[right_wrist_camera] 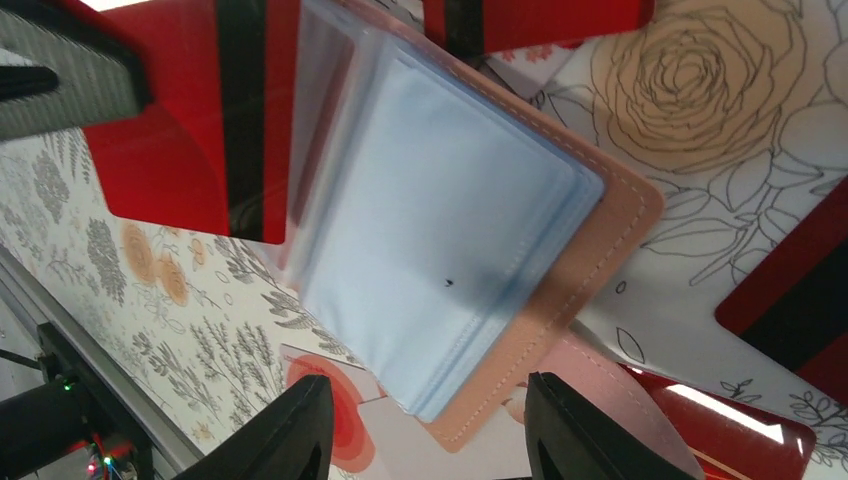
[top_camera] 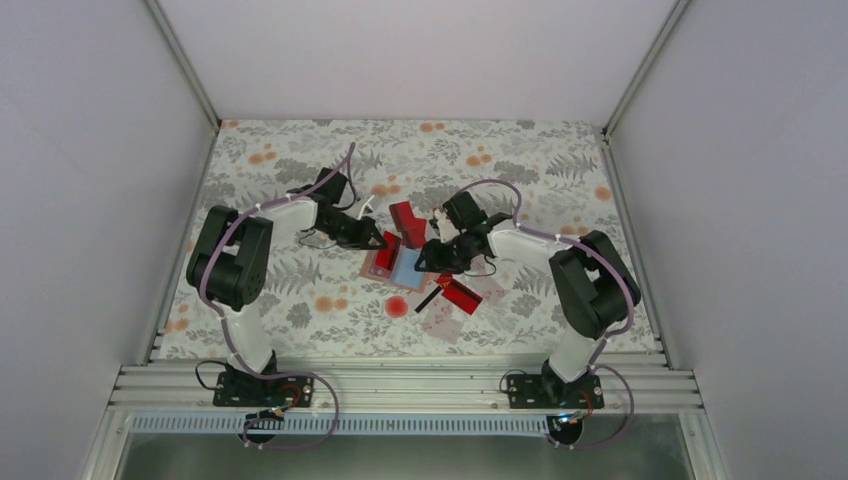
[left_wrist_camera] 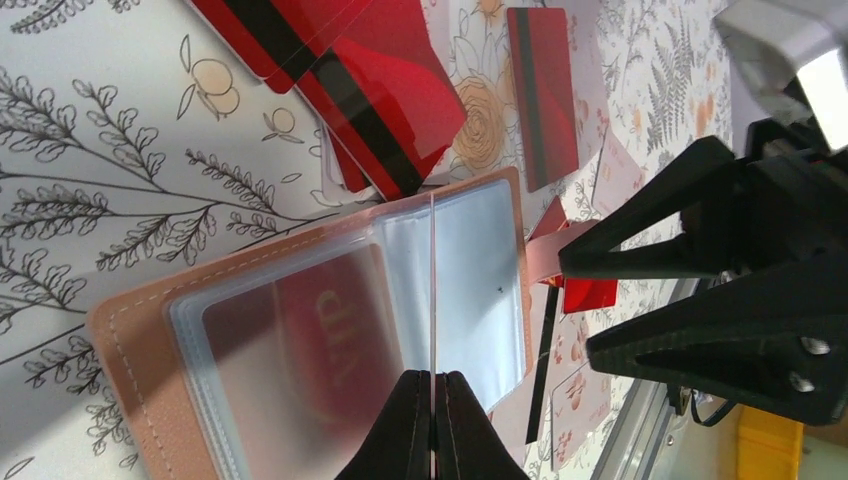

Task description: Put the credit cards into the card holder

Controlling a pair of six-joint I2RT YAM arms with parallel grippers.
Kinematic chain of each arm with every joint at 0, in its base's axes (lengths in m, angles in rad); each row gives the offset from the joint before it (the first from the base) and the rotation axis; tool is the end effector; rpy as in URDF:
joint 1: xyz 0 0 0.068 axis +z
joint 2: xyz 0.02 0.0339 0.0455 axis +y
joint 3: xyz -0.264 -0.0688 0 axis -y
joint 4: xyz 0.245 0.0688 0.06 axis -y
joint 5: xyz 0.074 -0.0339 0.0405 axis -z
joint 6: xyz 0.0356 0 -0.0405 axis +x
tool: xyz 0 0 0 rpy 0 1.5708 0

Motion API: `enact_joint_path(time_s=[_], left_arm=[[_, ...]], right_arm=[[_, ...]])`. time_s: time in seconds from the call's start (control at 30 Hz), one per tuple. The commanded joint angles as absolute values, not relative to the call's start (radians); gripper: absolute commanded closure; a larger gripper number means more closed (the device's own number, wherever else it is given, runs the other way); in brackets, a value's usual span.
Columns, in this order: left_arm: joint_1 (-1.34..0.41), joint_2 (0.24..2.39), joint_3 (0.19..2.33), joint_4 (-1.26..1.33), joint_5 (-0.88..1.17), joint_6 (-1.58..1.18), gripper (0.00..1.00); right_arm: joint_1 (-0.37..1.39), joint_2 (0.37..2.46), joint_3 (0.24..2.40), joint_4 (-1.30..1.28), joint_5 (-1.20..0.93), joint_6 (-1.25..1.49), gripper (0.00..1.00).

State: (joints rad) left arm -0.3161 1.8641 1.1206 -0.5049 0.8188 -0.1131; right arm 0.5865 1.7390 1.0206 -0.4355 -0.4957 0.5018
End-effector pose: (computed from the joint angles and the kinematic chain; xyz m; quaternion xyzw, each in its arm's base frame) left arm 0.3231 -0.1330 0.1513 0.1553 0.8943 -0.4152 0.0602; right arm 0.2661 0.1972 0.1614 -0.0909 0.9455 0.3092 0.0474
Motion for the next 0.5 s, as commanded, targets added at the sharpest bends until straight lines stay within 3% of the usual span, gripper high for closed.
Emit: enact_joint_path(time_s=[0.0, 0.47], left_arm=[[-0.316, 1.881, 1.111, -0.446, 0.878, -0.102, 0.98], [-0.328, 1.919, 1.073, -0.404, 0.899, -0.108, 0.98]], right_arm=[[0.577, 1.752, 0.986, -0.395, -0.509, 0.48, 0.51], [0.569, 1.798, 0.957, -0.374, -0.506, 0.473, 0.58]])
